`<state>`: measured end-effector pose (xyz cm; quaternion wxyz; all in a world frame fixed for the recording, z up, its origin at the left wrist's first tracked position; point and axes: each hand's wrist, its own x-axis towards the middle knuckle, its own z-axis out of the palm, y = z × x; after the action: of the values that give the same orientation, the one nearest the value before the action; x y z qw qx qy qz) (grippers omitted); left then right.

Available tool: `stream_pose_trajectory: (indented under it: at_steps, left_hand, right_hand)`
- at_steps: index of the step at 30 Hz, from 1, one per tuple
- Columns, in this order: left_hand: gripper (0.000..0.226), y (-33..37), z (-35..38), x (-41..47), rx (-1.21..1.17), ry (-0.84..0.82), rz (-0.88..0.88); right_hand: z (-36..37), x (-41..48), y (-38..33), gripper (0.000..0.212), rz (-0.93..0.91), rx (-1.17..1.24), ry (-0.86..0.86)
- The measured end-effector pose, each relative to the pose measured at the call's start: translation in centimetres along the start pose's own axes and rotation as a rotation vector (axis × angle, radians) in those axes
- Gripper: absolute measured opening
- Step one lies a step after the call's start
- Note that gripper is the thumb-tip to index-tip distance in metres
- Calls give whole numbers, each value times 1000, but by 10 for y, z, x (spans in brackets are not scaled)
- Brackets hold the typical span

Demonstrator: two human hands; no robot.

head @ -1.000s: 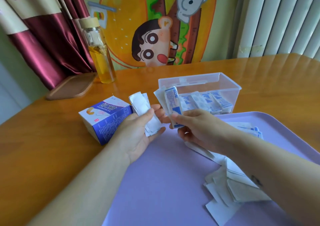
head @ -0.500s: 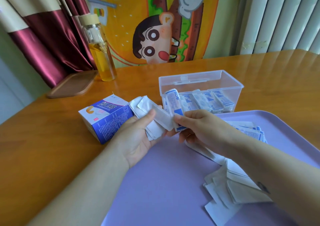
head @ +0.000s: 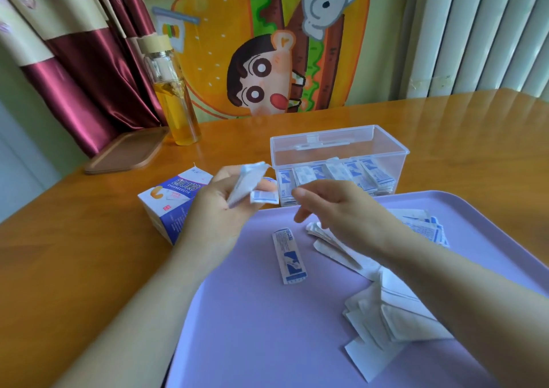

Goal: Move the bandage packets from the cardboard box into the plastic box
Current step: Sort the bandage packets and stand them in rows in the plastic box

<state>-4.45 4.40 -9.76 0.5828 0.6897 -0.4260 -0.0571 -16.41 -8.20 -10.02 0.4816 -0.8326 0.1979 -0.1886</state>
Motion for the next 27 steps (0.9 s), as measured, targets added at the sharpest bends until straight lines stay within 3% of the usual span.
stream_pose_trajectory:
  at_steps: [5,8,10,14,16,18,22,27]
  left_hand:
    - [43,-3,10,-5,-7,-243,-19]
    - [36,-3,11,-5,46,-241,-66]
    - [28,-4,9,-3,-52,-153,-163]
    - [14,-3,0,6,-685,68,-618]
    - [23,0,-2,7,-838,49,-777]
    - [41,2,-3,5,-903,-42,-862]
    - [41,7,1,-1,-878,-247,-877]
    - [25,5,11,-8,-664,-315,-774]
  right_hand:
    - [5,4,7,23,122,405,-79]
    - [2,7,9,24,154,469,-55]
    - [-2,6,9,23,146,374,-20]
    - [4,1,9,30,87,-46,-31]
    - [9,0,12,36,22,-272,-23]
    - [7,2,12,32,-23,-296,43]
    - [3,2,3,15,1,68,14]
    - [9,-1,2,23,14,188,-51]
